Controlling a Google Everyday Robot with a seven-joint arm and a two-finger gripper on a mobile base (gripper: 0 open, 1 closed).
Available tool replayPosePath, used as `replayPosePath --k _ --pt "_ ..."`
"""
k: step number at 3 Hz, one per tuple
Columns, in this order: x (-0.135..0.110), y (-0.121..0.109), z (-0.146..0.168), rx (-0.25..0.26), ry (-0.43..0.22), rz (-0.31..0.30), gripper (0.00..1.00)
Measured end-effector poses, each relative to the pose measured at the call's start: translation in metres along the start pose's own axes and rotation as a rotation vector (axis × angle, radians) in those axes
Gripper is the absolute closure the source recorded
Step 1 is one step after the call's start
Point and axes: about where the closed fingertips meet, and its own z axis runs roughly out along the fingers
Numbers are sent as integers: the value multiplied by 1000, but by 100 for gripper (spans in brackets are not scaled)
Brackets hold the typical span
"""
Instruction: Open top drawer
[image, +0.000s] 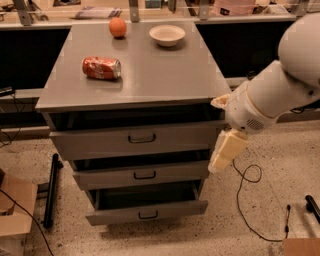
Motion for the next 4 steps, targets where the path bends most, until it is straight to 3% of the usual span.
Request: replayPosePath --k 1,2,4 --pt "-7 -7 53 -10 -73 7 0" --pt "-13 -29 103 -19 -151 21 0" --pt "-11 -70 185 -66 -179 48 0"
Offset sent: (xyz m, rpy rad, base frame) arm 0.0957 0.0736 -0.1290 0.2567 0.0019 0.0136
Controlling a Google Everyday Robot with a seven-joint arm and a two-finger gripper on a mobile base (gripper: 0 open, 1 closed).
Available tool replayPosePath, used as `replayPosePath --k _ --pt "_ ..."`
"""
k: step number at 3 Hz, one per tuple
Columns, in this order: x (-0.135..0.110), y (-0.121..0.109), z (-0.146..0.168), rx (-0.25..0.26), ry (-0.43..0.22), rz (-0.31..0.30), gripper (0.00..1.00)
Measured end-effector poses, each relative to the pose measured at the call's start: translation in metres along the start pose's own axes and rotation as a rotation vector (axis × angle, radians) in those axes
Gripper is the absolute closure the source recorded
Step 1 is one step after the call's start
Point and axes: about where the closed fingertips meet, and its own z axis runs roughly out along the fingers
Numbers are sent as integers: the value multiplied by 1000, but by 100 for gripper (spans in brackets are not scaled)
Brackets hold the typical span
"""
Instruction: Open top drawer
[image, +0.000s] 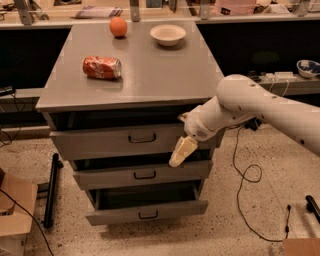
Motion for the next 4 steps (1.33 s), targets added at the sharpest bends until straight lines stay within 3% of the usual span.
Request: replayPosePath --k 1,3,4 --pt "2 -16 27 -30 8 -4 17" --pt "-3 -1 21 -101 52 -102 64" --pt "-3 -1 21 -101 52 -102 56"
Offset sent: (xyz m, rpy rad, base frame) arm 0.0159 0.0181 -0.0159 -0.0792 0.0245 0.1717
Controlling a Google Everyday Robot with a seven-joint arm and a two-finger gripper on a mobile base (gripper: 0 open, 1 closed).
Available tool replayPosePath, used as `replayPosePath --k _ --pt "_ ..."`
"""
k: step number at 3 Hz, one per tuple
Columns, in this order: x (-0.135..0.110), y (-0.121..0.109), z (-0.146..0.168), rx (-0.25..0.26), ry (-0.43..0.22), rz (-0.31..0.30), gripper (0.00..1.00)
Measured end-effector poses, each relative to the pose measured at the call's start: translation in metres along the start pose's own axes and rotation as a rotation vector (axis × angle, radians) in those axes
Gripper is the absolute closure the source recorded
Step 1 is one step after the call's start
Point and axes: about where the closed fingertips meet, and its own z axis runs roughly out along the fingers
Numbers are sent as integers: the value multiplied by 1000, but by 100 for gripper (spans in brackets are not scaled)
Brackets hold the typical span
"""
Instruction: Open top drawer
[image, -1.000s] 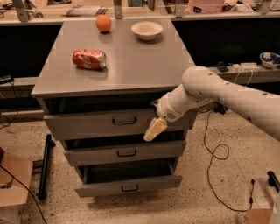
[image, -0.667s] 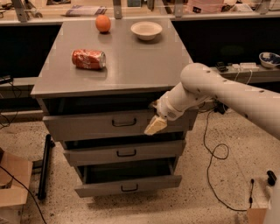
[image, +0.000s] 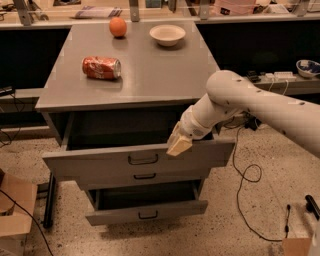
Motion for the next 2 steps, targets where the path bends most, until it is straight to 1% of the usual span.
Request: replayPosePath --k 2 --pt "0 0 0 0 0 0 10"
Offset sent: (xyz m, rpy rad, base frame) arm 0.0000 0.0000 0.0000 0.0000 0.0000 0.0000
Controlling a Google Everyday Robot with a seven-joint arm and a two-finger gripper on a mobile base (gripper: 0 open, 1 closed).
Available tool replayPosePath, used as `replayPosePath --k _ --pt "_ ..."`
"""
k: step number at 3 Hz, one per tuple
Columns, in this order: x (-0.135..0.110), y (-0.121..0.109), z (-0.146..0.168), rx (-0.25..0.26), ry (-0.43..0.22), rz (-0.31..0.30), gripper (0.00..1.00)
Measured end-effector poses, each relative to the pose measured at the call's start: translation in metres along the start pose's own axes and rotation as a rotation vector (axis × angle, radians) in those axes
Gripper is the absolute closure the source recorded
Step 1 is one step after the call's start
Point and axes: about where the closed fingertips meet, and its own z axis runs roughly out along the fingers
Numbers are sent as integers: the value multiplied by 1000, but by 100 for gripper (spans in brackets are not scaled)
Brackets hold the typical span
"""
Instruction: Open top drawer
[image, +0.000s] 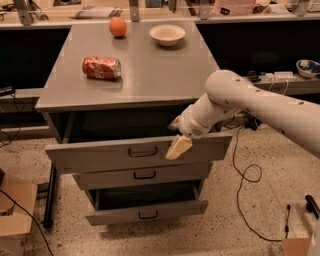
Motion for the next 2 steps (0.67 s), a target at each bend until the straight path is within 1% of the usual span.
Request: replayPosePath --k 1,2 --pt "2 0 3 -12 6 3 0" --pt "14 9 2 -67 28 -21 0"
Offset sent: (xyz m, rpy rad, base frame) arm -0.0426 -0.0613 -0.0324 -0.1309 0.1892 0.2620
